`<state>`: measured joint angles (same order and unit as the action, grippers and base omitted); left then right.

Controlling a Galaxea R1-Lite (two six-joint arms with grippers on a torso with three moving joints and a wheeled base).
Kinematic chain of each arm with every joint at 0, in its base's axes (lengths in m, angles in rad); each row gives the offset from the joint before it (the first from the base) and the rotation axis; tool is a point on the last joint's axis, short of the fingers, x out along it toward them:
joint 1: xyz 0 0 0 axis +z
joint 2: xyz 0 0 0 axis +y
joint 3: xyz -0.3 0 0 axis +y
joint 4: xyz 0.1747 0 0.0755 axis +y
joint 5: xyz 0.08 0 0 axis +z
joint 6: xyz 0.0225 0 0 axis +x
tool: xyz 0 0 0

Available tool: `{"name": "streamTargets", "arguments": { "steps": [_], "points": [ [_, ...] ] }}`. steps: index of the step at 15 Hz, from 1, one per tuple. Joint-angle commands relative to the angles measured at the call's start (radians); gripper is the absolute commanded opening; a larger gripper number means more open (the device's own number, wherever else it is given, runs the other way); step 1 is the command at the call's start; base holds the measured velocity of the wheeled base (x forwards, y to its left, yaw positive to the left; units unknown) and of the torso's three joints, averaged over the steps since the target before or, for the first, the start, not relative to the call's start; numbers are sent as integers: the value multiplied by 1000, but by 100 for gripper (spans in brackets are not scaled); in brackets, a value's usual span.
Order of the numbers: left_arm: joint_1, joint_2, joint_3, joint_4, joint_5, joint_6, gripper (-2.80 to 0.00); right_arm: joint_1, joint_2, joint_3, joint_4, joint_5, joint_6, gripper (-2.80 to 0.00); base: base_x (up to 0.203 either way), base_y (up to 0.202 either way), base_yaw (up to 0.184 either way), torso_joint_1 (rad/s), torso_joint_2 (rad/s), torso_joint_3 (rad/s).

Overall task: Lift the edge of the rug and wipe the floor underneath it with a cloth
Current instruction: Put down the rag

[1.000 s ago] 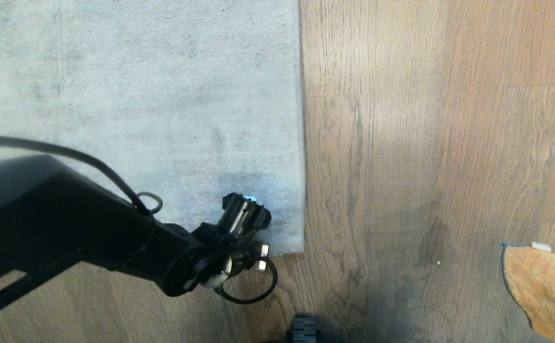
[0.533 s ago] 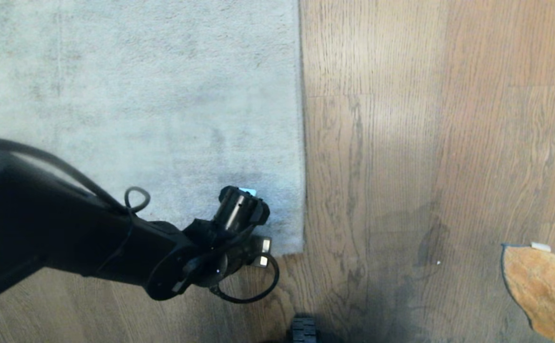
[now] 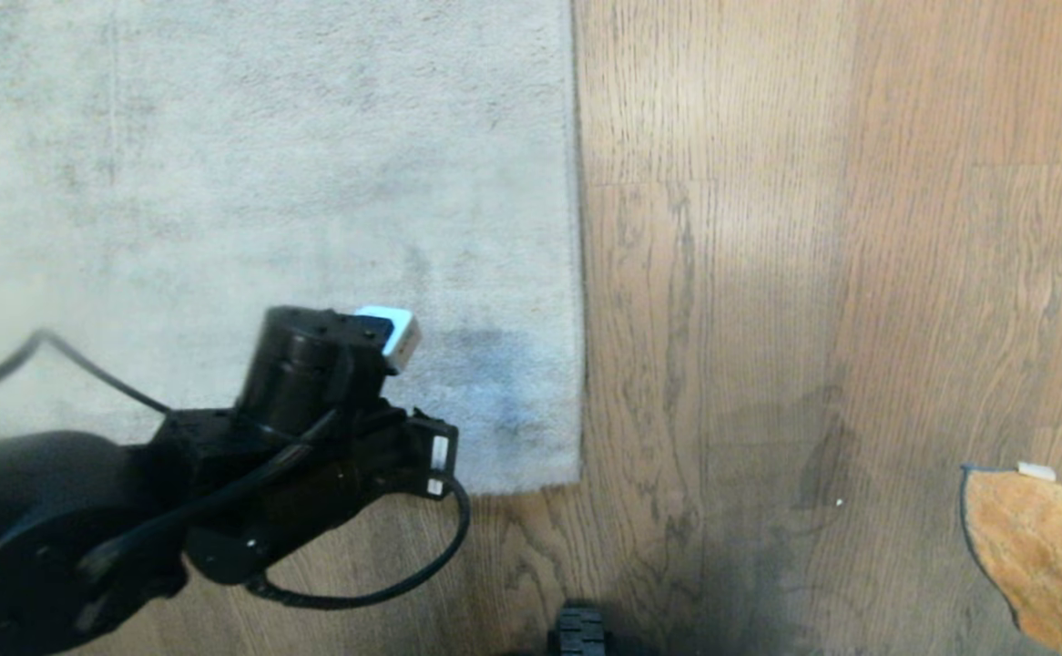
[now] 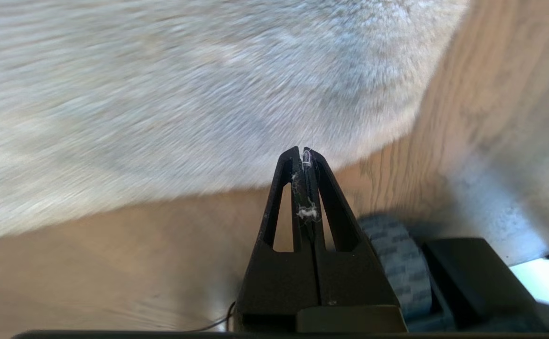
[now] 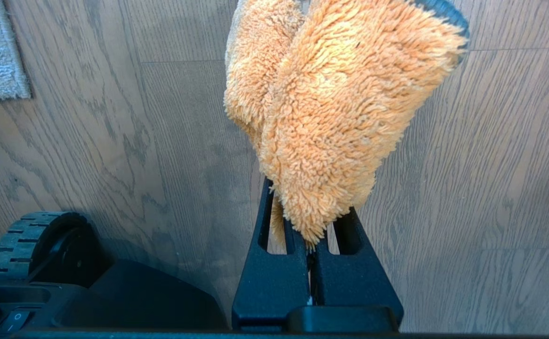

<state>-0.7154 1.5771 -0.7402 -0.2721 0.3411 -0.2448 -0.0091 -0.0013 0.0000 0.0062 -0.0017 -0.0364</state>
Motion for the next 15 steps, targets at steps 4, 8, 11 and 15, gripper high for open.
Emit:
{"name": "streamTargets", "arguments": {
  "steps": [4,8,11,15],
  "points": [
    [53,-481,290,-2,2,33,-280,0,1,0,0,0,0,-280,0,0,0,0,0,0],
    [150,-726,445,-4,0,67,-280,0,1,0,0,0,0,-280,0,0,0,0,0,0],
    [279,-819,465,-16,-68,74,-280,0,1,0,0,0,0,-280,0,0,0,0,0,0],
    [451,-948,529,-47,-277,97,-280,0,1,0,0,0,0,-280,0,0,0,0,0,0]
  ]
}}
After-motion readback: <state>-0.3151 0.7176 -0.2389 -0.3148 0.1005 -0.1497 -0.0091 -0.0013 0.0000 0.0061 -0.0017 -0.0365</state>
